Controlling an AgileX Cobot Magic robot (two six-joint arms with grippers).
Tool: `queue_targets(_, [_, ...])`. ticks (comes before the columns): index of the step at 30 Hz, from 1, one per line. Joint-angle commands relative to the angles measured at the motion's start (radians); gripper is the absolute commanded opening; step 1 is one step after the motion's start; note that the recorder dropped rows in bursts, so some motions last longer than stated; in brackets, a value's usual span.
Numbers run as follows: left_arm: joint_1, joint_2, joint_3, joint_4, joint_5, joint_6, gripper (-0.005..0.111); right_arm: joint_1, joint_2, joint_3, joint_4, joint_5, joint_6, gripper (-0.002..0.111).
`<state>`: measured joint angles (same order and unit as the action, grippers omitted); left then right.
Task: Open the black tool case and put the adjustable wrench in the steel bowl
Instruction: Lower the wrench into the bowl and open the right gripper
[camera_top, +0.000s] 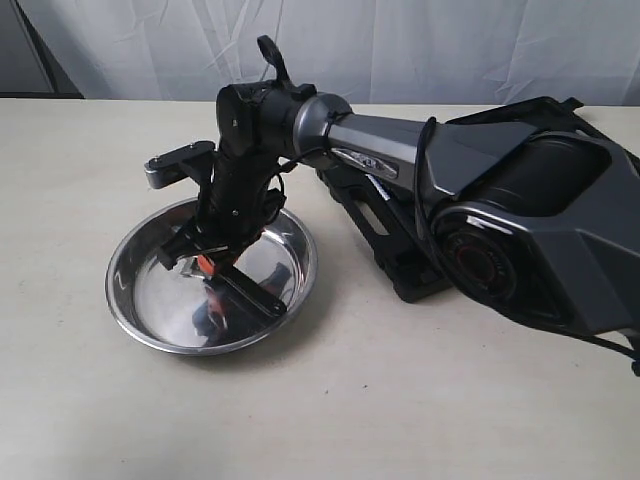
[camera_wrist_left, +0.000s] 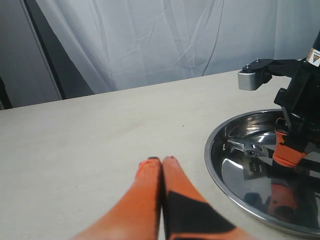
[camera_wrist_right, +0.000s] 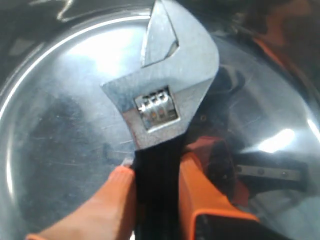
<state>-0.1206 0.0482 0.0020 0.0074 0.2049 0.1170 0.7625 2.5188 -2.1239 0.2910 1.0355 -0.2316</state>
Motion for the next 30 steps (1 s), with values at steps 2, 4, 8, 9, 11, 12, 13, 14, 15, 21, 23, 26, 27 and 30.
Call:
queue_targets(2, [0.001, -0.007, -0.002, -0.002, -0.01, -0.004, 0.0, -0.005, 0.003, 0.0, -0.028, -0.018, -0.001, 0.024])
queue_targets(4, [0.001, -0.007, -0.002, -0.002, -0.01, -0.004, 0.0, -0.005, 0.001, 0.0, -0.019, -0.018, -0.001, 0.037])
queue_targets(8, [0.001, -0.007, -0.002, -0.002, -0.01, -0.004, 0.0, -0.005, -0.009, 0.0, -0.019, -0.014, 0.002, 0.04])
queue_targets(9, [0.001, -0.007, -0.002, -0.002, -0.01, -0.004, 0.0, -0.005, -0.014, 0.0, -0.021, -0.017, 0.002, 0.036])
queue_targets(11, [0.001, -0.007, -0.002, -0.002, -0.01, -0.004, 0.0, -0.005, -0.025, 0.0, -0.021, -0.024, 0.002, 0.031])
queue_targets(12, [0.001, -0.007, -0.002, -0.002, -0.01, -0.004, 0.0, -0.005, -0.035, 0.0, -0.023, -0.029, 0.002, 0.027])
queue_targets(13, [0.001, -0.007, -0.002, -0.002, -0.01, -0.004, 0.0, -0.005, -0.041, 0.0, -0.028, -0.031, 0.002, 0.025])
queue_targets(14, [0.001, -0.007, -0.002, -0.002, -0.01, -0.004, 0.0, -0.005, -0.047, 0.0, -0.033, -0.032, 0.004, 0.024])
queue_targets(15, [0.001, -0.007, -0.002, -0.002, -0.01, -0.004, 0.0, -0.005, -0.06, 0.0, -0.04, -0.032, 0.008, 0.024])
queue_targets(21, [0.001, -0.007, -0.002, -0.002, -0.01, -0.004, 0.0, -0.007, -0.131, 0.0, -0.186, 0.002, 0.094, 0.025])
queue_targets(23, [0.001, -0.007, -0.002, -0.002, -0.01, -0.004, 0.0, -0.011, -0.154, 0.0, -0.211, 0.031, 0.096, 0.025])
queue_targets(26, [0.001, -0.007, -0.002, -0.002, -0.01, -0.004, 0.0, -0.038, -0.191, 0.003, -0.218, 0.081, 0.096, 0.024])
queue_targets(27, [0.001, -0.007, -0.002, -0.002, -0.01, -0.004, 0.0, -0.054, -0.209, 0.013, -0.218, 0.093, 0.096, 0.022])
queue_targets(30, [0.001, -0.007, -0.002, -0.002, -0.01, -0.004, 0.0, -0.115, -0.27, 0.078, -0.218, 0.104, 0.096, 0.002])
